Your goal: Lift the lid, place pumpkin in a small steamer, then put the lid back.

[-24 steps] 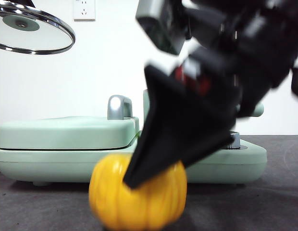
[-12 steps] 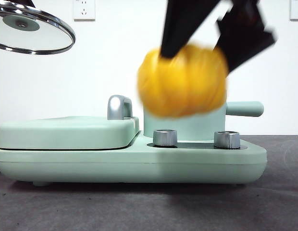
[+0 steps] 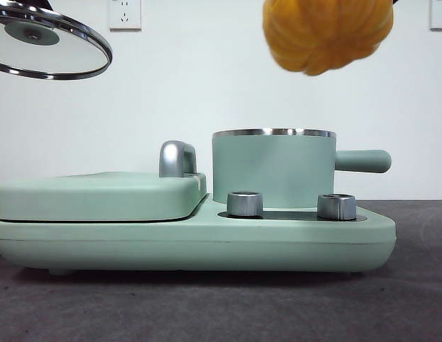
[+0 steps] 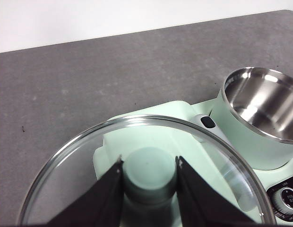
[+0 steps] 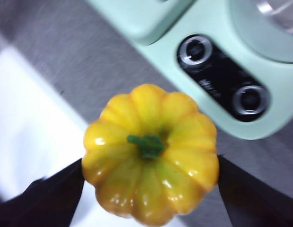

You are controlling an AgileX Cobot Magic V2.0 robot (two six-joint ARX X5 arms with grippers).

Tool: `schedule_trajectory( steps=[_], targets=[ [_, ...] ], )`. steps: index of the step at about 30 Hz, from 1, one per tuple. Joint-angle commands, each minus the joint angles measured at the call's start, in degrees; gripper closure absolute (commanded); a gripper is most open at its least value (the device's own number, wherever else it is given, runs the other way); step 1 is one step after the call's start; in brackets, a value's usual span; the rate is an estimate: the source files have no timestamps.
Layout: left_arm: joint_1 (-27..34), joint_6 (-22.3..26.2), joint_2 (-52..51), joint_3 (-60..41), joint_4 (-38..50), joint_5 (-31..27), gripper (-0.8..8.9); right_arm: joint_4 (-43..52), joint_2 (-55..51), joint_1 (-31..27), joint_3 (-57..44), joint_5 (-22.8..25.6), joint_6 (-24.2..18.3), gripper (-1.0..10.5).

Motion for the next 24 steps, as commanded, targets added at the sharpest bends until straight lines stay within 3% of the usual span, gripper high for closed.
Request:
schedule_trajectory(
  steps=[1, 10, 17, 24],
  targets=[
    [-0.04, 0.15, 0.17, 1.05, 1.81, -0.02, 8.02, -1.64, 3.87, -2.05, 4.72, 2.08, -2.75, 5.9],
    [-0.07, 0.15, 0.17, 1.05, 1.84, -0.02, 8.02, -4.2, 17.86, -9.73, 19.41, 6.56, -9.9, 5.9],
    [-0.07, 0.15, 0.22, 1.05, 1.86, -0.02, 8.02, -1.03, 28.2, -14.19, 28.13, 4.87, -11.23, 5.9],
    [-0.04, 0.15, 0.26, 1.05, 1.84, -0.02, 8.02, 5.95, 34.07, -15.15, 29.97, 4.9, -11.96, 5.9]
  ],
)
